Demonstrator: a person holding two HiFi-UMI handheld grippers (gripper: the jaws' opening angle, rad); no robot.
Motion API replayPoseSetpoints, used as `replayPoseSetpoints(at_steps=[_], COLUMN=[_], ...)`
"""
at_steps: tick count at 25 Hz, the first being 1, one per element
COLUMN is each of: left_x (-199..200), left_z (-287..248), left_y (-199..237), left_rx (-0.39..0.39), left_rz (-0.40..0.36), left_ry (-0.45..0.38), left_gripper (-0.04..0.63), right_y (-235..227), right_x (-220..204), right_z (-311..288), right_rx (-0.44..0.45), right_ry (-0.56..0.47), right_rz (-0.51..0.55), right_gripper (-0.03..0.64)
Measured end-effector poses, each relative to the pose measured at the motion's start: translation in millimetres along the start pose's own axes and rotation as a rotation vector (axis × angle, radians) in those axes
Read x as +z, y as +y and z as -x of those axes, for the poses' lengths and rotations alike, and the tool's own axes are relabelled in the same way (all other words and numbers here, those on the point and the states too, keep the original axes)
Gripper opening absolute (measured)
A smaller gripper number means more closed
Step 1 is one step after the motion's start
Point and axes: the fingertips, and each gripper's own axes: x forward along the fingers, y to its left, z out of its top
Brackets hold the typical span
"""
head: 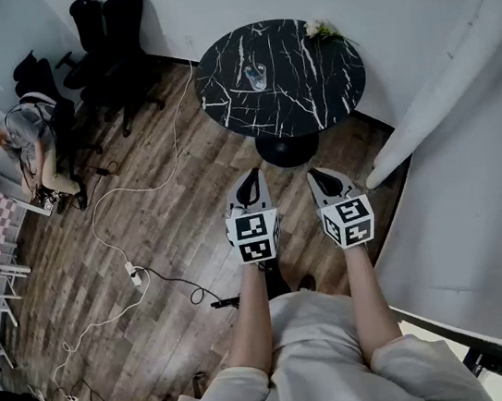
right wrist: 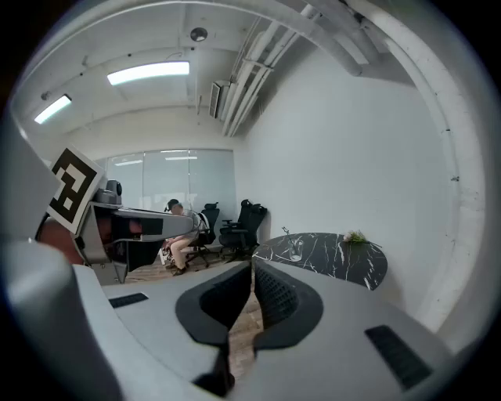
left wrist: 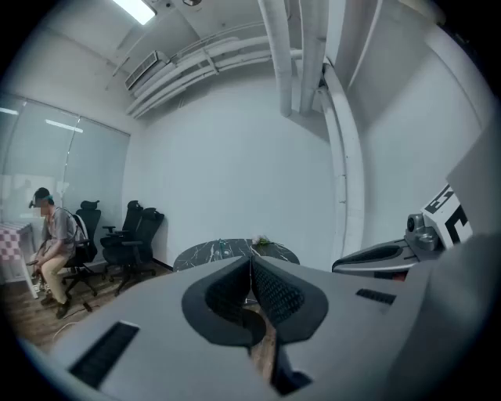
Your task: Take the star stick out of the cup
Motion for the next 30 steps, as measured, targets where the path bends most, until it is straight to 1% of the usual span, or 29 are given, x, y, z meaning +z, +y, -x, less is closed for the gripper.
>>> replayPoseSetpoints(at_steps=[3,6,10,13,16,18,20,25,30], left_x=[6.8,11.8,16.4,21.7,20.7,22.2,24.8,28.9,32.5], left_z=[-1.1,-8.4,-23.4,-38.4,-57.4,-72.4,-88.4,-127.1,-159.2], left_y=[10.6,22.6,42.9,55.7,70.2,78.4,85.7,108.3,129.7], left_rx=[0.021,0.028,0.059,0.065,0.073,0.070,0.059,0.039,0.026], left_rz=[-0.001,-0.001,0.015,0.022,0.031,0.038,0.040,0.041,0.046], left_ry=[-0.017,-0.010,-0.002,0.002,0.014,0.019,0.027,0.041,0.048], left_gripper=[0.023,0.023,0.023,0.023,0.023,0.023,0.023,0.023,0.023], right_y=[3.2,2.3,-2.9,-4.8,-4.7,-6.2,-9.0,-19.6,-28.3], right_x=[4.9,11.8,18.5,28.4,33.7,36.2,40.8,56.8,72.2], right_z=[-6.9,-19.2,-39.8,-57.9,-80.9,-97.3,-113.1,-153.1,-187.5], right_rx=[0.001,0.007,0.006,0.030,0.050,0.054,0.064,0.081,0.111], right_ry=[0.001,-0.004,-0.010,-0.031,-0.024,-0.018,-0.016,-0.027,-0.063], right_rz=[0.000,-0.013,-0.028,-0.059,-0.028,0.006,0.007,-0.035,-0.097], right_gripper=[0.043,0.043,0.043,0.043,0.043,0.034,0.034,0.034,0.034])
